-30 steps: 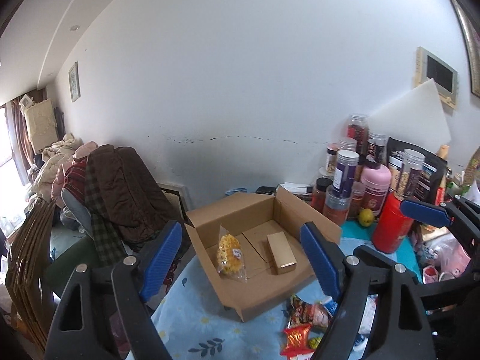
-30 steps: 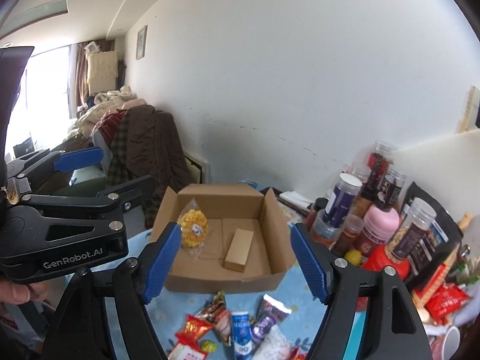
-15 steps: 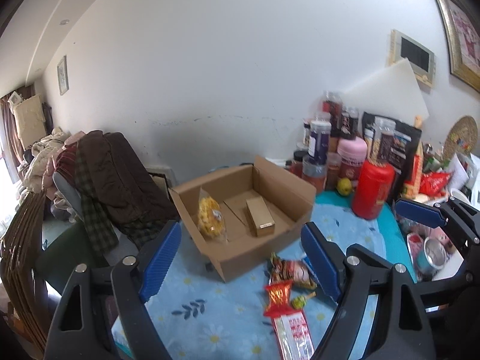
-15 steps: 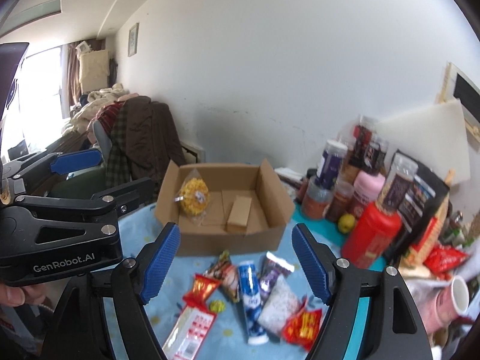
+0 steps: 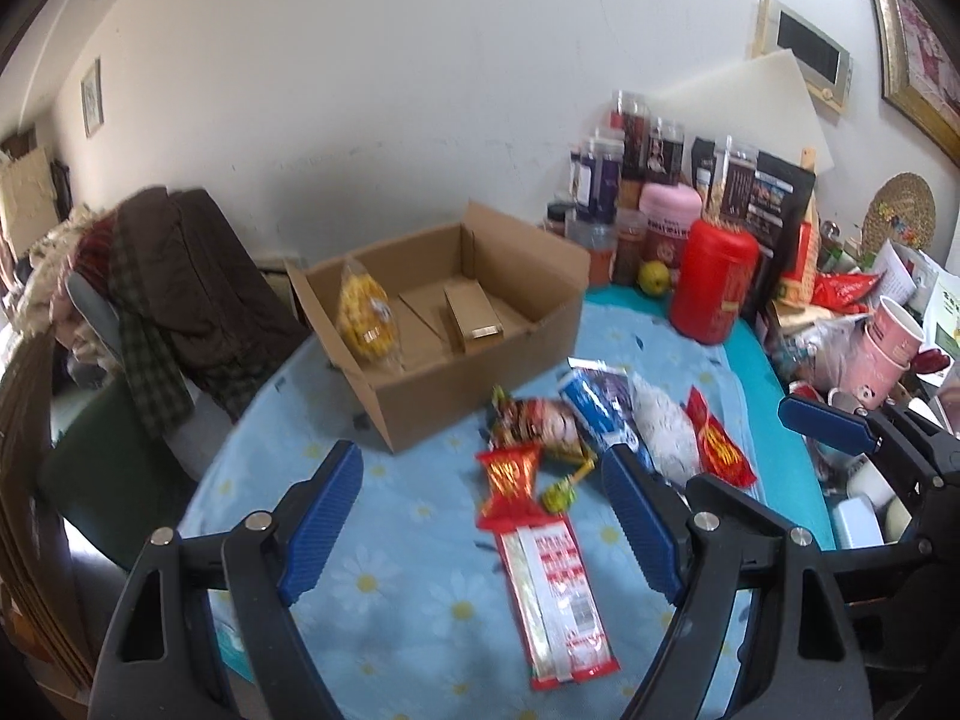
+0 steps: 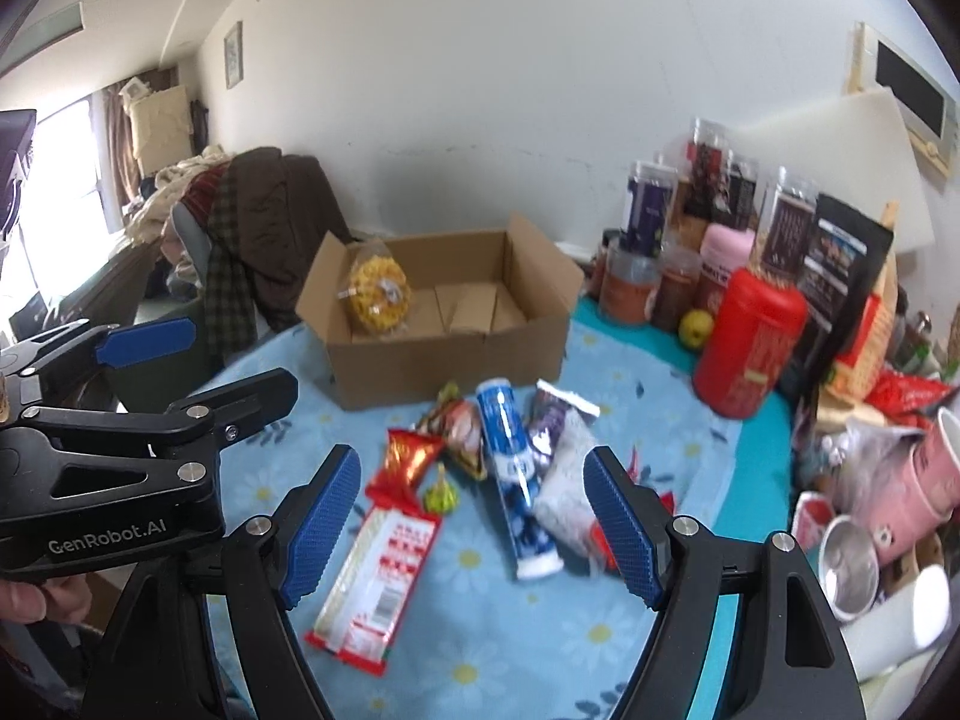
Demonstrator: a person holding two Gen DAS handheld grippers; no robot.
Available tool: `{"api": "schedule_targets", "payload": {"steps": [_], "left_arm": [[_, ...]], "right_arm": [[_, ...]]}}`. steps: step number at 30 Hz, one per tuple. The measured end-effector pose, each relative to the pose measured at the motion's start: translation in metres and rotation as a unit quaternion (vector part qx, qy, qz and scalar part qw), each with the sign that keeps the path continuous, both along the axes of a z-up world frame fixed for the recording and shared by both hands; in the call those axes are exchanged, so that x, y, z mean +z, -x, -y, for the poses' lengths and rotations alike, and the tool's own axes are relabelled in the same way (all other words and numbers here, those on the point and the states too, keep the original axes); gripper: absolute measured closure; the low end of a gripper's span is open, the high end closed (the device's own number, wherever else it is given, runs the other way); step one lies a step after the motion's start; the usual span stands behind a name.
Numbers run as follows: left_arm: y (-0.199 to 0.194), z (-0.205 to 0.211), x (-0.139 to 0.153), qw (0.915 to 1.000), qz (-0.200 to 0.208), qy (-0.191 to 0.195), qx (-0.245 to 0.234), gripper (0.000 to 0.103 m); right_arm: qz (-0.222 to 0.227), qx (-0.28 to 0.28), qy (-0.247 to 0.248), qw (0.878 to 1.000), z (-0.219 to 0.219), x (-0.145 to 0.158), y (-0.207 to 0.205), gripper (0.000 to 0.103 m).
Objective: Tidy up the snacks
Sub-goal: 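Withdraw both grippers from the cardboard box back over the table, then grasp the red-and-white spicy-strip packet with the left gripper while the right grasps the blue drink tube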
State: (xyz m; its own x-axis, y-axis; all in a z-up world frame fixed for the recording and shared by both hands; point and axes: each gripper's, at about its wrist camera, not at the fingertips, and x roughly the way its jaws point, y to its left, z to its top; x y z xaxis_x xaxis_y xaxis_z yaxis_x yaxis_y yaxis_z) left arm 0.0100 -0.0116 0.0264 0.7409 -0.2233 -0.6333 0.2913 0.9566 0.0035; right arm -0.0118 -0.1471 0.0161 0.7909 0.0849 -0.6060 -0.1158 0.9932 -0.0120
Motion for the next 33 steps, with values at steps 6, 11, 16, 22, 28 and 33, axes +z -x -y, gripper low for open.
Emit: {"api": "schedule_targets", "payload": {"steps": [6,11,16,22,28,33], "left_arm": [[0.000,0.004,-0.026,0.9995,-0.030,-0.003,0.003,0.021],[-0.002,0.008,-0.051,0.9984,-0.056,-0.010,0.006,0.021],[-0.003,0.010,-0.073,0.9963,-0.086,0.005,0.006,0.021],[-0.006,0.018,-0.093,0.9940,-0.109,-0.004,0.008,0.021],[-0.011,0.030,-0.112,0.9905,-0.137,-0.014,0.002,0.021],[-0.016,0.042,-0.133,0.9851,-0.169,-0.033,-0.005,0.021]], "right_arm": [[-0.022,-0.007,-0.003,1.000,0.005,-0.024,0.006,0.025],[-0.047,-0.014,-0.002,0.999,0.012,-0.050,0.008,0.025],[-0.083,-0.025,-0.019,0.996,0.022,-0.076,0.007,0.025],[-0.114,-0.039,-0.030,0.992,0.037,-0.099,0.009,0.025],[-0.127,-0.053,-0.034,0.990,0.049,-0.110,0.009,0.025],[-0.135,-0.055,-0.032,0.989,0.053,-0.116,0.007,0.025]]}}
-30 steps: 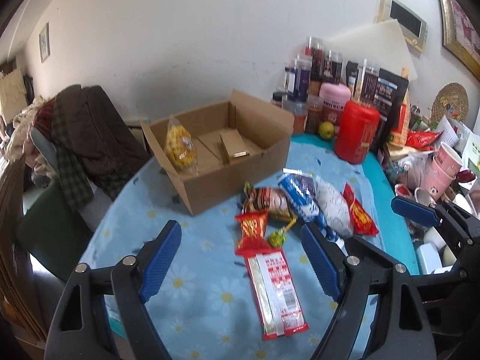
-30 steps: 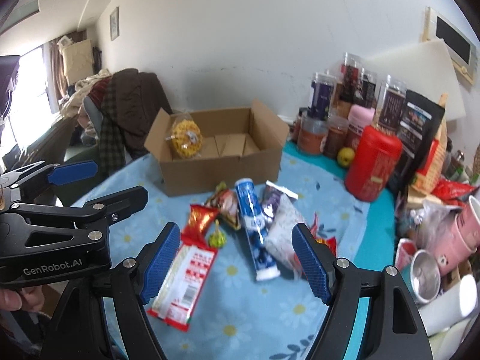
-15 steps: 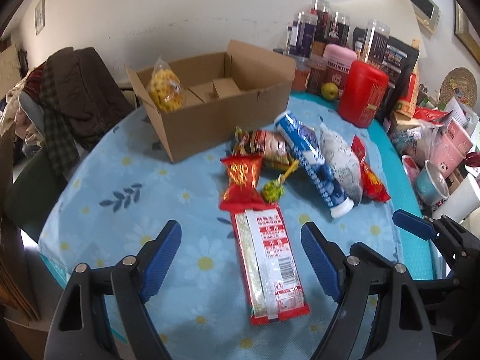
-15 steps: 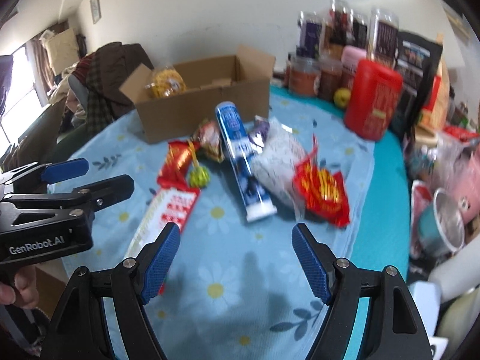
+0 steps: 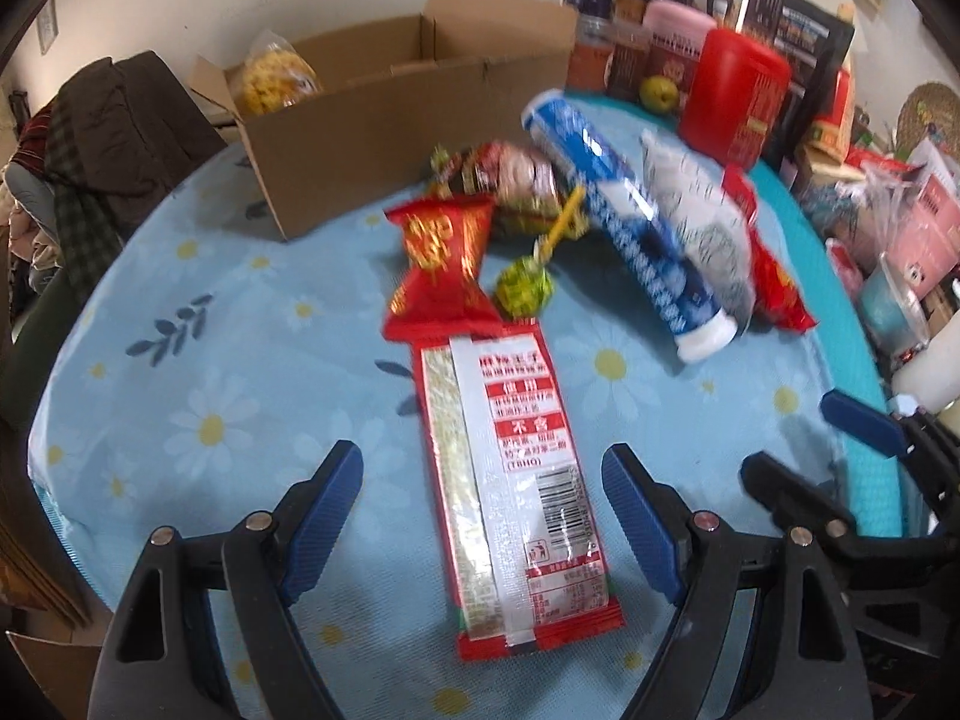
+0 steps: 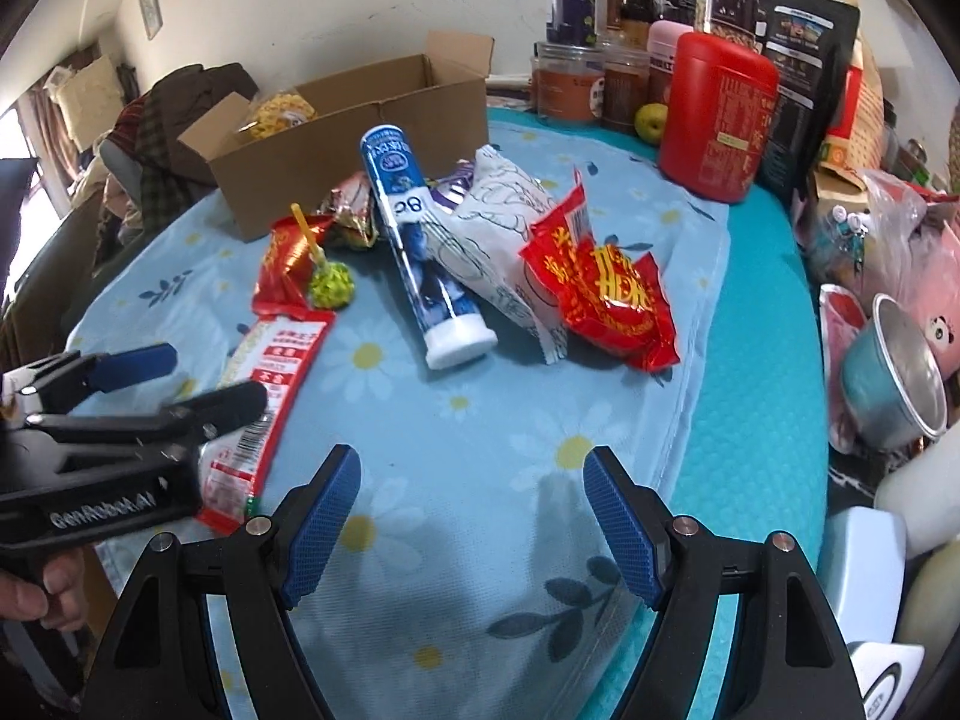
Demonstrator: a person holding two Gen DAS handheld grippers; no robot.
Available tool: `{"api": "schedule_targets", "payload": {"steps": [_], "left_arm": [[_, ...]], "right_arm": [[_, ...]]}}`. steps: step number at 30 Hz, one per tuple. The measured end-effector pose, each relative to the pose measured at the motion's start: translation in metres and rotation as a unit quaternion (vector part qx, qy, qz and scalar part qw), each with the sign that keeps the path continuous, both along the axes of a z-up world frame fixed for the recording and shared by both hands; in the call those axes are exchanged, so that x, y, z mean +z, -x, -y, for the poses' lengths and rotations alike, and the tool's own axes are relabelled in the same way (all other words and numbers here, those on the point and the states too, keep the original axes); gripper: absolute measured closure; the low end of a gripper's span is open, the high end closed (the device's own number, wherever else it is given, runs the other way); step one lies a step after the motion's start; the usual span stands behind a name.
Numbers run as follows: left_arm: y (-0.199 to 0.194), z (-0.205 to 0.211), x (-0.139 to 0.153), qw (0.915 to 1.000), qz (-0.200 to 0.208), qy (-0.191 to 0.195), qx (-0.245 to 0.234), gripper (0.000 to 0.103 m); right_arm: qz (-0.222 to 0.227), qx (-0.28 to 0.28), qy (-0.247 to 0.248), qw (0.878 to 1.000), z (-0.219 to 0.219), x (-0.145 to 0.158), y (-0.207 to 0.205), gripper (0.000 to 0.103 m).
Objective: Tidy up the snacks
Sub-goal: 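Grasp the red-and-white spicy-strip packet with the left gripper while the right grasps the blue drink tube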
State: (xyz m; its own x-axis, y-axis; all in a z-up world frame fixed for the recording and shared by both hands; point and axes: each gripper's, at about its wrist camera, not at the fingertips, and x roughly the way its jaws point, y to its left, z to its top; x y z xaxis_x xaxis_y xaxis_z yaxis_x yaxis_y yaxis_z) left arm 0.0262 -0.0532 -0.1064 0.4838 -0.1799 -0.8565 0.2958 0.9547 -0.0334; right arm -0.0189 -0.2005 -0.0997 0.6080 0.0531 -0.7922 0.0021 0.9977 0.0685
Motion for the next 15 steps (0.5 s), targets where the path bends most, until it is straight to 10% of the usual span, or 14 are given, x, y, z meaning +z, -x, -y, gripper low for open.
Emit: {"api": "schedule_targets", "payload": {"steps": [7,10,15], "left_arm": [[-0.003,0.004,-0.013,0.9998,-0.011,-0.010,-0.009,0.021],[0.000,0.004,-0.012,0.9997,0.012,-0.006,-0.023,0.051],[-0.005,-0.002,-0.009,0.9995,0.012,0.014,-0.027,0.056]], "right_arm": [[0.001,-0.002,0.000,1.000,0.006,0.000,-0.004,0.025],[0.000,0.001,-0.002,1.000,0.007,0.000,-0.009,0.025],[0.004,0.014,-0.001,1.000,0.003,0.001,-0.019,0.025]]}}
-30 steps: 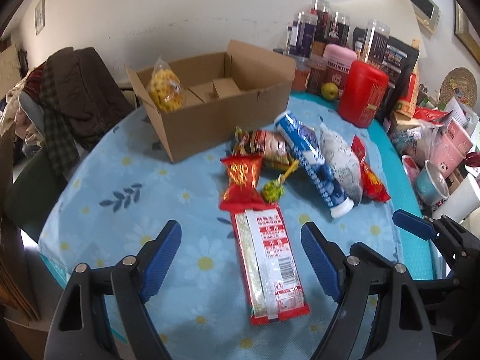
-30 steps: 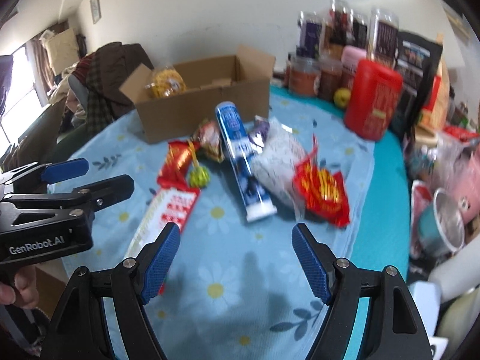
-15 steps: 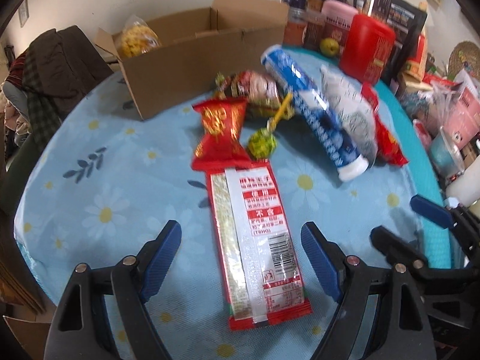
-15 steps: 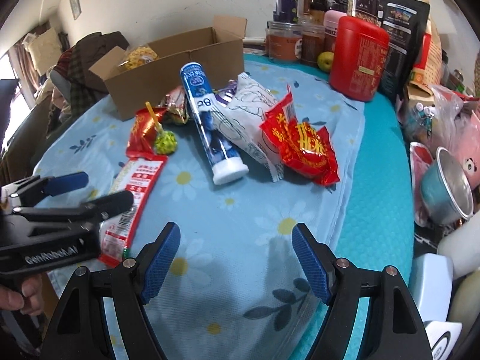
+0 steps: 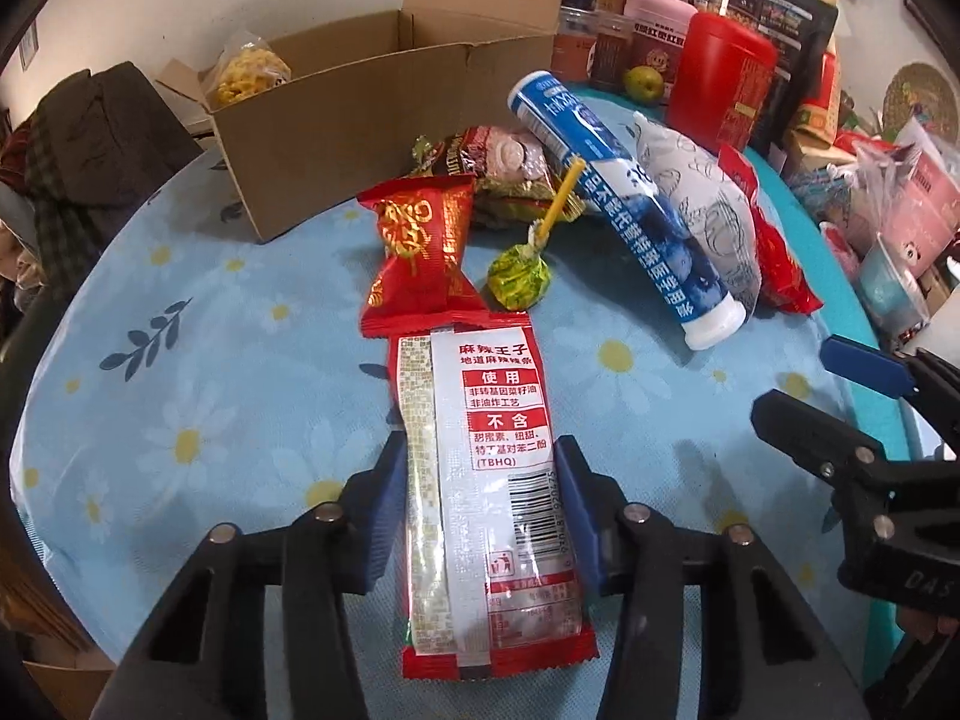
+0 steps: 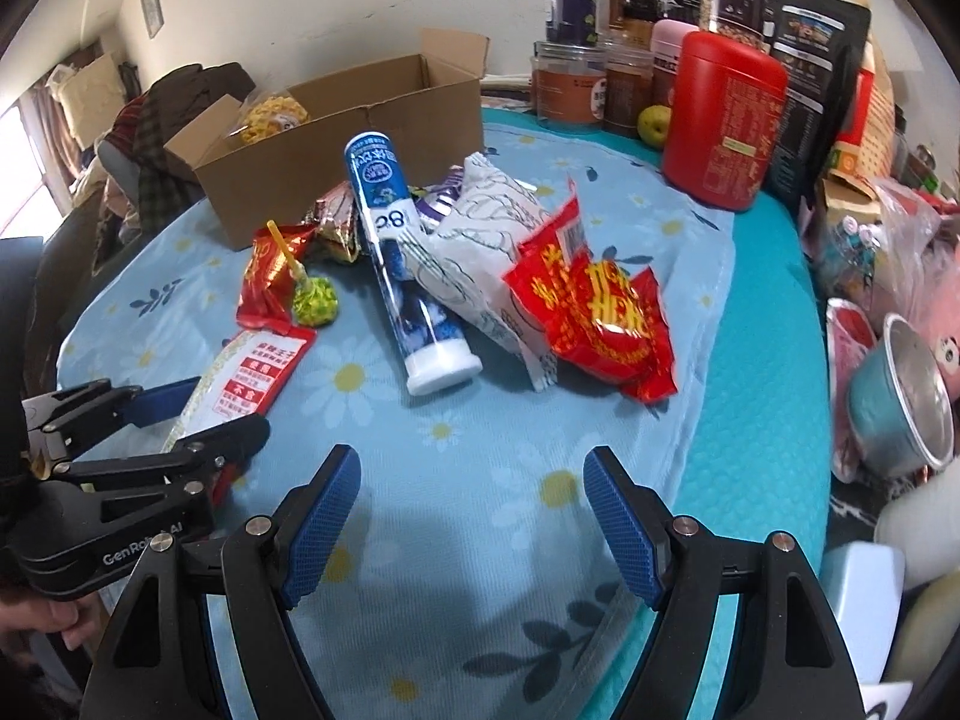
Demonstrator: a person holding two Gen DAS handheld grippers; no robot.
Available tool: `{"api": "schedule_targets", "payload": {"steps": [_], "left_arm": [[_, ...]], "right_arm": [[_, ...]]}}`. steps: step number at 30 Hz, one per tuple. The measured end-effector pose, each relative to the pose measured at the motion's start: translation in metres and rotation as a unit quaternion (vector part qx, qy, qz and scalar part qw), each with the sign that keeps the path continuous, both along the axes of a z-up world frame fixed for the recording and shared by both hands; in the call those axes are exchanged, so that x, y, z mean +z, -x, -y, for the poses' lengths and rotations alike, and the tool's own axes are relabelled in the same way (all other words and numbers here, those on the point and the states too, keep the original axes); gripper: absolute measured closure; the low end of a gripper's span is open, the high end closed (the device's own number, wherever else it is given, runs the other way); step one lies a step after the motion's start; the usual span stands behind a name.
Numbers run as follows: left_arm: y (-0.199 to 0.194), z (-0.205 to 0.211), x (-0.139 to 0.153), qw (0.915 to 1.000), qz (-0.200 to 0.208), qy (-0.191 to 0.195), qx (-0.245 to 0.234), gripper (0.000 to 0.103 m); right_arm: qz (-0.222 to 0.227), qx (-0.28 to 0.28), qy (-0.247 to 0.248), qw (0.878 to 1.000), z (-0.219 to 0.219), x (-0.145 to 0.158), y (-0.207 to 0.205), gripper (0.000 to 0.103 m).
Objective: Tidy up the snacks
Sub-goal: 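Grasp the red-and-white spicy-strip packet with the left gripper while the right grasps the blue drink tube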
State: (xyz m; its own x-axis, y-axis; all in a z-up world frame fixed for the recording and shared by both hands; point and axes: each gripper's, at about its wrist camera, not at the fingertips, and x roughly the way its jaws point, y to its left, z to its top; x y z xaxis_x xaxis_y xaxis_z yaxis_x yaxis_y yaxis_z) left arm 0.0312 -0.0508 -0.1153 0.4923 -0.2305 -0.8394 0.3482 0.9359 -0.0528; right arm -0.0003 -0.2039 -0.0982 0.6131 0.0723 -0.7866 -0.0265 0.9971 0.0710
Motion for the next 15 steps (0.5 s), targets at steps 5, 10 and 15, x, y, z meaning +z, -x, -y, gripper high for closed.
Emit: {"api": "schedule_targets", "payload": {"steps": [5,10,15], "left_arm": [[-0.003,-0.009,0.009,0.9998,0.016,0.004,0.009,0.057],[-0.007,-0.022,0.016,0.9990,0.034,-0.001,0.028,0.057],[-0.014,-0.035,0.019,0.9981,0.040,0.002,0.046,0.057]], "right_arm": [[0.004,0.016,0.000,1.000,-0.007,0.001,-0.017,0.025],[0.001,0.023,0.002,1.000,-0.012,-0.002,-0.037,0.027],[-0.001,0.028,0.006,1.000,-0.017,-0.006,-0.053,0.035]]}}
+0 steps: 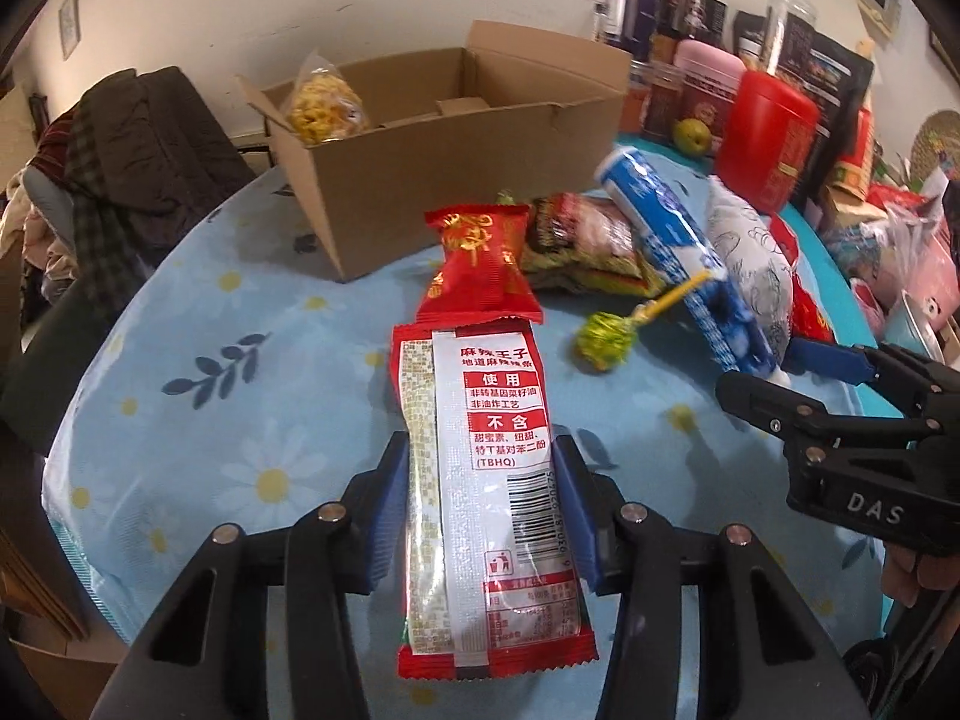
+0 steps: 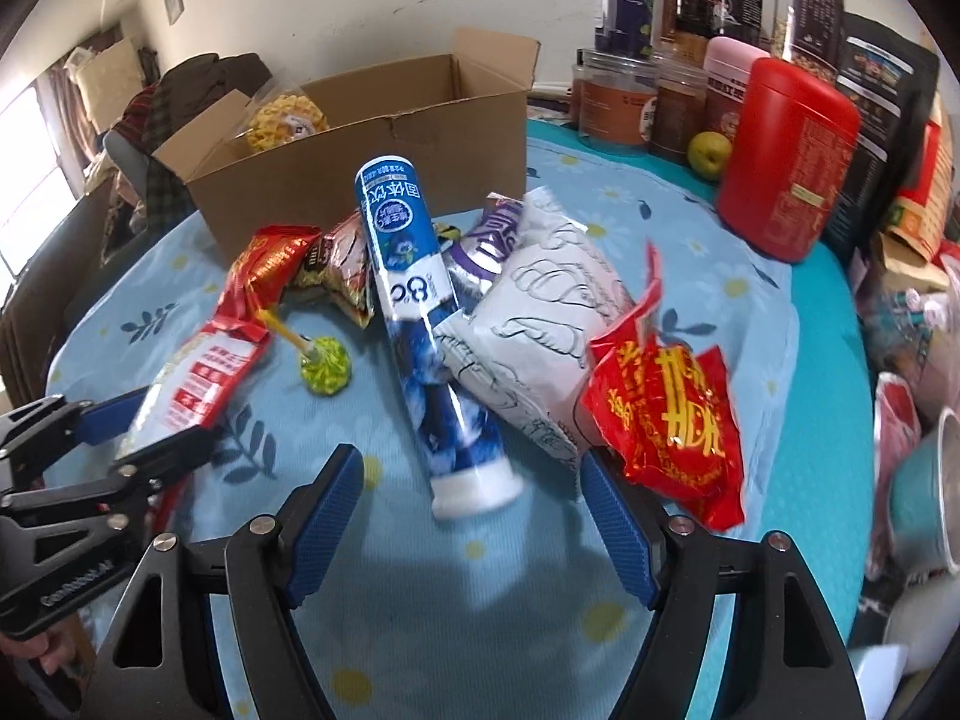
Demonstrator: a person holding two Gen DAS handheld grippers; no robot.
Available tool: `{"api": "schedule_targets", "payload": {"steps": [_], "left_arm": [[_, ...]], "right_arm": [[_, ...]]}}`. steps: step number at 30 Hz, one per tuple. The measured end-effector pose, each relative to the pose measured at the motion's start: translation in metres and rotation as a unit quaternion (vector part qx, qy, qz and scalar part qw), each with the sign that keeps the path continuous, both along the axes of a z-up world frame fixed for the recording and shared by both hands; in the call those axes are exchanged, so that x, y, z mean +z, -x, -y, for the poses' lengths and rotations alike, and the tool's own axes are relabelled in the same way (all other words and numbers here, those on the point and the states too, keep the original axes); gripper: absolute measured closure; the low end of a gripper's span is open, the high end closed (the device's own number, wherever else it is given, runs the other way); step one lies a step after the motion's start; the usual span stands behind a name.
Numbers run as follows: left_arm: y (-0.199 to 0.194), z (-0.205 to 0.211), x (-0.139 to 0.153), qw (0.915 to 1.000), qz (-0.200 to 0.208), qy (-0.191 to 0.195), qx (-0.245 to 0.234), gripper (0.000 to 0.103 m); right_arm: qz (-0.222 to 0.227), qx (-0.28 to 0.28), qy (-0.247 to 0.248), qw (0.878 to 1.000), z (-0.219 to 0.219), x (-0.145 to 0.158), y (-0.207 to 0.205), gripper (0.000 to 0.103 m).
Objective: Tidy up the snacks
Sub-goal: 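Grasp the red-and-white spicy-strip packet with the left gripper while the right grasps the blue drink tube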
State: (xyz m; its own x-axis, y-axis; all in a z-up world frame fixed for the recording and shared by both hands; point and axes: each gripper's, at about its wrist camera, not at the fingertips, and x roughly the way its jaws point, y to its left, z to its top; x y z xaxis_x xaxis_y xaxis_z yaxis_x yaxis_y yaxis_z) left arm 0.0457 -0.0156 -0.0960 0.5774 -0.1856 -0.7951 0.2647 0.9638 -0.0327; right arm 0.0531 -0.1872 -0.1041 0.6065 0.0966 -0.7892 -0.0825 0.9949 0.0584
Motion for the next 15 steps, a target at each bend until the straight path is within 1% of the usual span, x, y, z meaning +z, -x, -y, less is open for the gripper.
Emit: {"api": "schedule_targets", "payload": {"steps": [1,2,3,4,5,6,9,15], "left_arm": [[-0.001,-0.003,0.000,1.0000,0.000,0.001,0.003,0.057],[-0.003,-0.003,0.000,1.0000,0.000,0.000,0.006,0.057],[-0.004,-0.005,-0.001,1.0000,-0.001,0.000,0.008,0.057],[-0.005,-0.006,-0.002,1.0000,-0.003,0.001,0.009,0.057],[-0.005,-0.008,-0.003,0.9999,-0.006,0.004,0.010,0.057],[-0.005,-0.008,-0.004,0.9999,-0.009,0.006,0.010,0.057],[-0.003,-0.008,-0.006,0.9998,-0.015,0.011,0.006,0.057],[0.009,0.000,-0.005,0.9996,-0.021,0.015,-0.015,0.057]], "right_arm": [[0.000,0.002,0.002,1.000,-0.001,-0.001,-0.002,0.038],[0.001,0.003,0.009,1.000,-0.003,-0.001,-0.004,0.044],[0.002,0.004,0.018,1.000,-0.004,-0.001,-0.005,0.054],[0.001,0.005,0.020,1.000,-0.004,-0.001,-0.006,0.057],[0.000,0.008,0.018,1.000,-0.005,-0.001,-0.006,0.068],[-0.001,0.010,0.015,1.000,-0.005,0.000,-0.006,0.070],[-0.005,0.018,0.010,1.000,-0.008,0.000,0.000,0.072],[-0.018,0.019,-0.004,1.000,-0.008,0.000,0.025,0.073]]}}
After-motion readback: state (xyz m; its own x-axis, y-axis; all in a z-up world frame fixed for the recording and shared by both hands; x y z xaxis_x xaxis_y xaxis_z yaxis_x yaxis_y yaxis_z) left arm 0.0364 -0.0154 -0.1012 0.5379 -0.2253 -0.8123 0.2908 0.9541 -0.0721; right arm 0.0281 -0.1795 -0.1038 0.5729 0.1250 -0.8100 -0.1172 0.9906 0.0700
